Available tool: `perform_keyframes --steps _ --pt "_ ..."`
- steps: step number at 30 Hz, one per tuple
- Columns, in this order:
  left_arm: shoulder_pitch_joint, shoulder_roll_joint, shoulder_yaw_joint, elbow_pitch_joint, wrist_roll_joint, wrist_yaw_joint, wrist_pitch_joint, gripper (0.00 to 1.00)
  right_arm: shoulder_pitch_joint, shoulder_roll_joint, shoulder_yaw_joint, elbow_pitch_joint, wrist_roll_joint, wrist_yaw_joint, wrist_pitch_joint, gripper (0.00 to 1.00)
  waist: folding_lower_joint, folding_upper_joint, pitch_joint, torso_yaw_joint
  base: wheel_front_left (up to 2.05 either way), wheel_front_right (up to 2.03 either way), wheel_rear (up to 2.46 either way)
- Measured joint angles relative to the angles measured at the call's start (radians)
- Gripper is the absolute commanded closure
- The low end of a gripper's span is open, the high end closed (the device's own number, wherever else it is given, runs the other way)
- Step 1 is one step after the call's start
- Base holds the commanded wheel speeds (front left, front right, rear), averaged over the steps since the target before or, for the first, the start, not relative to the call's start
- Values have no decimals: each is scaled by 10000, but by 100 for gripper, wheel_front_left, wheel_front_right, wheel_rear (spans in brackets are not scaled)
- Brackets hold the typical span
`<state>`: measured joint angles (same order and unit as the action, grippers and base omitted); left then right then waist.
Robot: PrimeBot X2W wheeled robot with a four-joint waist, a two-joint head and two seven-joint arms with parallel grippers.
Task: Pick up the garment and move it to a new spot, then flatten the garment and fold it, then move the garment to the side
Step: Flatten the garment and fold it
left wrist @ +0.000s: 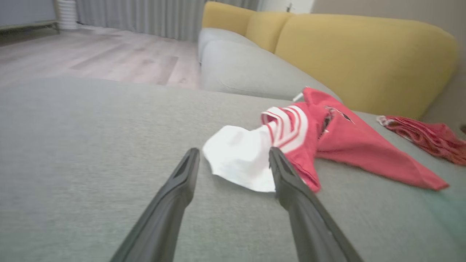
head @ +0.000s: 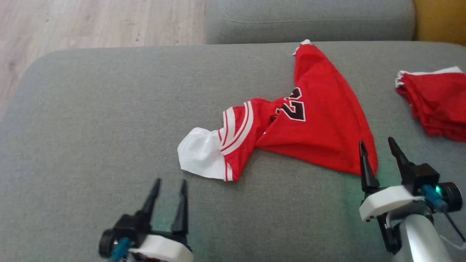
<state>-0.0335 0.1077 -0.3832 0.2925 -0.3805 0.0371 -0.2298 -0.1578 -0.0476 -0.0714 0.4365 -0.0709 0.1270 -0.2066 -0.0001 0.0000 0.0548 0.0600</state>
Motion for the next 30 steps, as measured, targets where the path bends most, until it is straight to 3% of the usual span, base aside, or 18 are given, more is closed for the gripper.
perform_keyframes --steps 10,21,30 --pt "-1877 -401 -1308 1657 196 -736 441 0 290 4 660 -2343 811 0 610 0 2 0 712 -757 0 0 0" --pt "-3113 -550 -1561 3549 -167 -550 389 0 291 4 550 -2899 811 0 708 0 3 0 1470 -1530 0 0 0" --pt "-3723 -573 -2071 3787 -642 -566 67 1 285 4 520 -2959 892 0 690 0 2 0 1596 -1628 0 0 0"
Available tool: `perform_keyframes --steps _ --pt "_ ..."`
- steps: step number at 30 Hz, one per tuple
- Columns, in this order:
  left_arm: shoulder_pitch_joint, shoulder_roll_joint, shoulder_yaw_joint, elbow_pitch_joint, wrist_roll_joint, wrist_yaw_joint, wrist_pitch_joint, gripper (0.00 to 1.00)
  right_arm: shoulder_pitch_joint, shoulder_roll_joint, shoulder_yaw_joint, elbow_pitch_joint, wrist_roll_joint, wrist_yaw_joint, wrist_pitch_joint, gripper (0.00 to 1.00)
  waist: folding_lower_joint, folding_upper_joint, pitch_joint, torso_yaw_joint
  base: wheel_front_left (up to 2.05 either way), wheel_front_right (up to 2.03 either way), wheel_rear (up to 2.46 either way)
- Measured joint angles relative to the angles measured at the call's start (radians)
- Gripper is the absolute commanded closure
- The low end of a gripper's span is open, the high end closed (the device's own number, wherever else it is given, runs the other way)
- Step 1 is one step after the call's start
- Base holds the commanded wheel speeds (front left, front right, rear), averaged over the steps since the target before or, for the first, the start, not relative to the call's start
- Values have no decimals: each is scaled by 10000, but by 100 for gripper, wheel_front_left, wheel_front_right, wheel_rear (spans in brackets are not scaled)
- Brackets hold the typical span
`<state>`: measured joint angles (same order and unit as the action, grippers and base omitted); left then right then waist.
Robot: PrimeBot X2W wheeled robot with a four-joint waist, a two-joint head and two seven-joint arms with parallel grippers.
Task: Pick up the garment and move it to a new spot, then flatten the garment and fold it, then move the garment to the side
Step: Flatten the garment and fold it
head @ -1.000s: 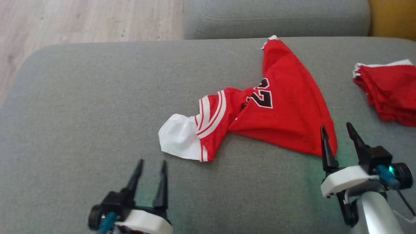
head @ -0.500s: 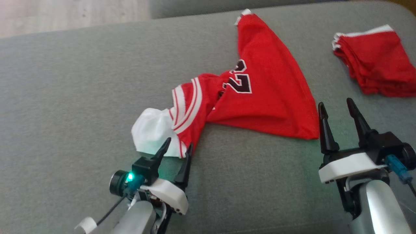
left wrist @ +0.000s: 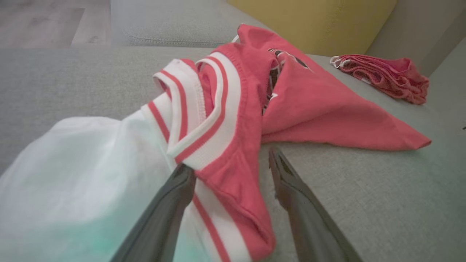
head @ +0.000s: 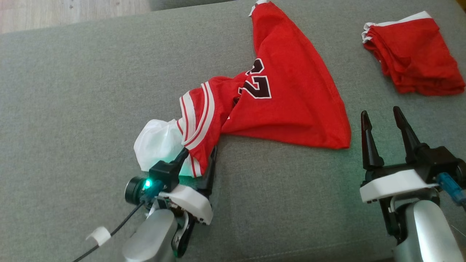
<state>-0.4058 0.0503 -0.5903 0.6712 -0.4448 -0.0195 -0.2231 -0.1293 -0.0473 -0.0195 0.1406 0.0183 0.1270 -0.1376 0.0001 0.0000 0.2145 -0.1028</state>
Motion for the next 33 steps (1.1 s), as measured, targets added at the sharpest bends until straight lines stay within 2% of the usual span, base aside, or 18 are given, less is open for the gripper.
perform_keyframes --steps 1,2,3,11,18,23,27,33 --pt "-58 -2 -58 -2 -67 19 -38 47 -4 0 6 12 10 0 0 0 0 0 -8 -7 0 0 0" --pt "-106 -2 -130 -2 -117 21 -82 69 -8 0 10 29 12 0 -8 0 0 0 -22 -16 0 0 0" --pt "-165 -2 -217 8 -155 33 -84 100 -8 0 17 44 25 0 -33 0 0 0 -41 -25 0 0 0" --pt "-453 -12 -326 -351 -128 301 -253 100 10 2 -186 230 171 0 -148 0 -1 0 -433 41 0 0 0" --pt "-341 282 -462 -2176 497 495 -280 100 473 4 -564 462 389 0 -313 0 -2 0 -1119 355 0 0 0" --pt "385 991 -472 -4046 600 913 -36 100 814 6 -566 525 523 0 -391 0 -3 0 -1539 590 0 0 0" --pt "886 1501 -242 -5231 527 1225 700 100 827 8 -566 531 525 0 -407 0 -3 0 -1583 672 0 0 0" --pt "1502 2470 761 -5070 -54 1486 999 100 782 10 -545 535 665 0 -506 0 -1 0 -1118 520 0 0 0"
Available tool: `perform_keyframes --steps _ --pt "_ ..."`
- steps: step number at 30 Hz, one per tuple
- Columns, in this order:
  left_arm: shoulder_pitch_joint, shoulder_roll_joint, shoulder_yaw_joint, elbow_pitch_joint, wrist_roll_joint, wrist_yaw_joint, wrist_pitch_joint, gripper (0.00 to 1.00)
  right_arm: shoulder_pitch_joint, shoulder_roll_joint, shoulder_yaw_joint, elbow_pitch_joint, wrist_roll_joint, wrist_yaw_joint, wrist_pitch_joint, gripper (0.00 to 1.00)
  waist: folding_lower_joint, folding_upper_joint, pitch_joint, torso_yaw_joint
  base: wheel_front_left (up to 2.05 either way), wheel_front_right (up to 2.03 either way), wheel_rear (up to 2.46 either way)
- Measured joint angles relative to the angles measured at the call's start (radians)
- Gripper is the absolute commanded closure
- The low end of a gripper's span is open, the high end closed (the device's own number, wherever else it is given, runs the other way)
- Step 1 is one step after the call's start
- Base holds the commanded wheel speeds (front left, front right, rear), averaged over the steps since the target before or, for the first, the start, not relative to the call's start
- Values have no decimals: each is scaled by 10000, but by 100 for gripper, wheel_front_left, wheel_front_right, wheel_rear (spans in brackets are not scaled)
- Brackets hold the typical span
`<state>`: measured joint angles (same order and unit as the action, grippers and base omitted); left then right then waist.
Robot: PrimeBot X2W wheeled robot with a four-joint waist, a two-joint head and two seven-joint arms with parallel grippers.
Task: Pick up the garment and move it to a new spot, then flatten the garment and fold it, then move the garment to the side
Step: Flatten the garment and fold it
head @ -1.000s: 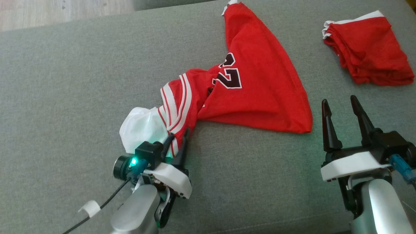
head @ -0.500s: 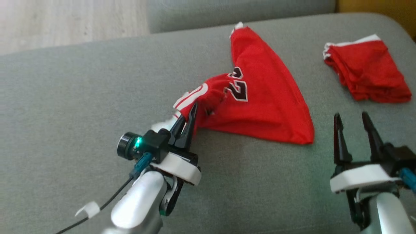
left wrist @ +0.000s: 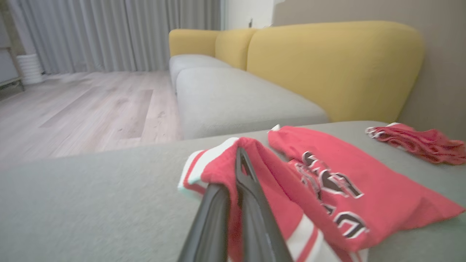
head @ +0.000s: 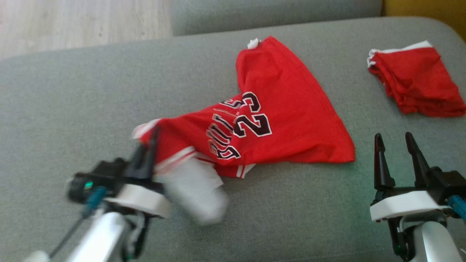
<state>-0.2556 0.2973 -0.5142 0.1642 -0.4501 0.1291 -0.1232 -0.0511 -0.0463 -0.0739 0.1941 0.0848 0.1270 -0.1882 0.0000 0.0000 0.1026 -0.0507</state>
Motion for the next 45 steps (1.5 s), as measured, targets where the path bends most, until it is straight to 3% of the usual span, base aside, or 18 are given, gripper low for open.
perform_keyframes --steps 7,11,12,13,14,15,23,29,36,45 --pt "-148 1078 1014 1060 -443 21 190 100 -195 0 -52 2 -58 0 -58 0 1 0 670 -188 0 0 0" --pt "-577 1214 1083 1384 -443 -67 347 100 -376 2 -35 8 -58 0 -67 0 2 0 813 -250 0 0 0" --pt "-732 1214 1087 1505 -445 -75 385 93 -421 2 -21 13 -58 0 -67 0 2 0 830 -267 0 0 0" --pt "-865 1206 1093 1628 -447 -105 389 69 -436 2 -17 31 -58 0 -69 0 2 0 839 -275 0 0 0" --pt "-994 1197 1097 1766 -447 -157 382 40 -433 2 -17 75 -58 0 -69 0 2 0 839 -279 0 0 0" --pt "-1097 1160 1131 1900 -487 -157 330 0 -433 2 -4 121 -58 0 -69 0 2 0 830 -282 0 0 0" --pt "-1177 769 1396 2220 -890 -286 -658 0 -407 2 44 234 -119 0 -121 0 1 0 526 -205 0 0 0" --pt "-467 681 1546 1306 -1175 -293 -909 0 -318 2 178 242 -92 0 -230 0 0 0 92 44 0 0 0" --pt "1722 489 1557 -77 -1327 198 -1039 0 427 2 449 238 50 0 -228 0 -1 0 -559 439 0 0 0" --pt "3158 -278 1099 107 -1517 466 -1089 0 831 4 968 391 151 0 -140 0 -2 0 -1111 587 0 0 0"
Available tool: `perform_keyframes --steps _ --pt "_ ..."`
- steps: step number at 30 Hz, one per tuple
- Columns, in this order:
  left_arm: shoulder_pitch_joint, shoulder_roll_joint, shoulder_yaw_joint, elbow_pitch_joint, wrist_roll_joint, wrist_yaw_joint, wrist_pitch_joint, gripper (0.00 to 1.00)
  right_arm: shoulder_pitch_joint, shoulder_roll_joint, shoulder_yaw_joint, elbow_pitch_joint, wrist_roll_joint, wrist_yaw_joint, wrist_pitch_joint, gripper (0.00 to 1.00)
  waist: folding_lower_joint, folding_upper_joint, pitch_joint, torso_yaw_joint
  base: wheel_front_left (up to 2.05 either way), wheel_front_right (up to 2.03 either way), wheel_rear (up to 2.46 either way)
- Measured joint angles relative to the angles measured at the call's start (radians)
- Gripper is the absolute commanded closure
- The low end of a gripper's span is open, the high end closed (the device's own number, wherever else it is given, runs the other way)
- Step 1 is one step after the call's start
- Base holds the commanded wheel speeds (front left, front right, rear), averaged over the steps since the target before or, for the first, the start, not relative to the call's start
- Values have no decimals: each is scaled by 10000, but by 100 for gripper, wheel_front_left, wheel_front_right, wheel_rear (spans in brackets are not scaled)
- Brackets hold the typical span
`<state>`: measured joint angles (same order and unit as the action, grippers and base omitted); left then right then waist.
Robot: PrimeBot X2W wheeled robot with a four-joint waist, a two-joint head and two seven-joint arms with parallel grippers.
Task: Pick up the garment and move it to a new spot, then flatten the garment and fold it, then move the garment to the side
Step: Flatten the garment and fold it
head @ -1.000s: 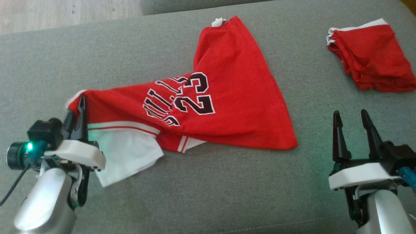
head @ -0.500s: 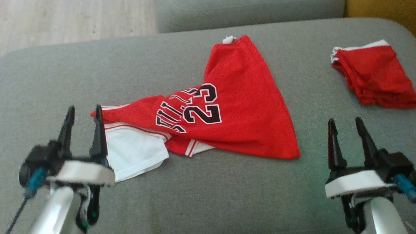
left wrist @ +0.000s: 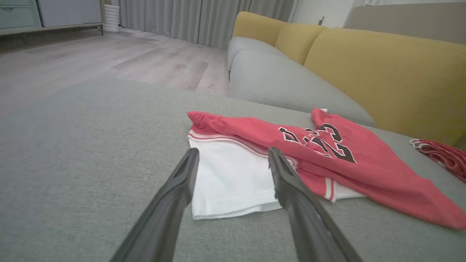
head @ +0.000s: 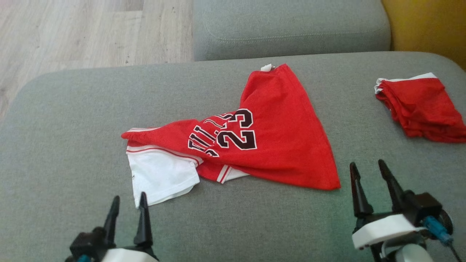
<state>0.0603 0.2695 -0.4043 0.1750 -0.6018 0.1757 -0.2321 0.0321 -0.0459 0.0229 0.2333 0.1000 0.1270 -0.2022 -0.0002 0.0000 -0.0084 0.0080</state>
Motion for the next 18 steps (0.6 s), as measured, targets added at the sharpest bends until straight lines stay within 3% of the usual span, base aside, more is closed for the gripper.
perform_keyframes --steps 18 --pt "-22 -412 -163 1057 313 -278 -159 0 1 2 652 1051 251 0 88 0 1 0 -518 40 0 0 0"
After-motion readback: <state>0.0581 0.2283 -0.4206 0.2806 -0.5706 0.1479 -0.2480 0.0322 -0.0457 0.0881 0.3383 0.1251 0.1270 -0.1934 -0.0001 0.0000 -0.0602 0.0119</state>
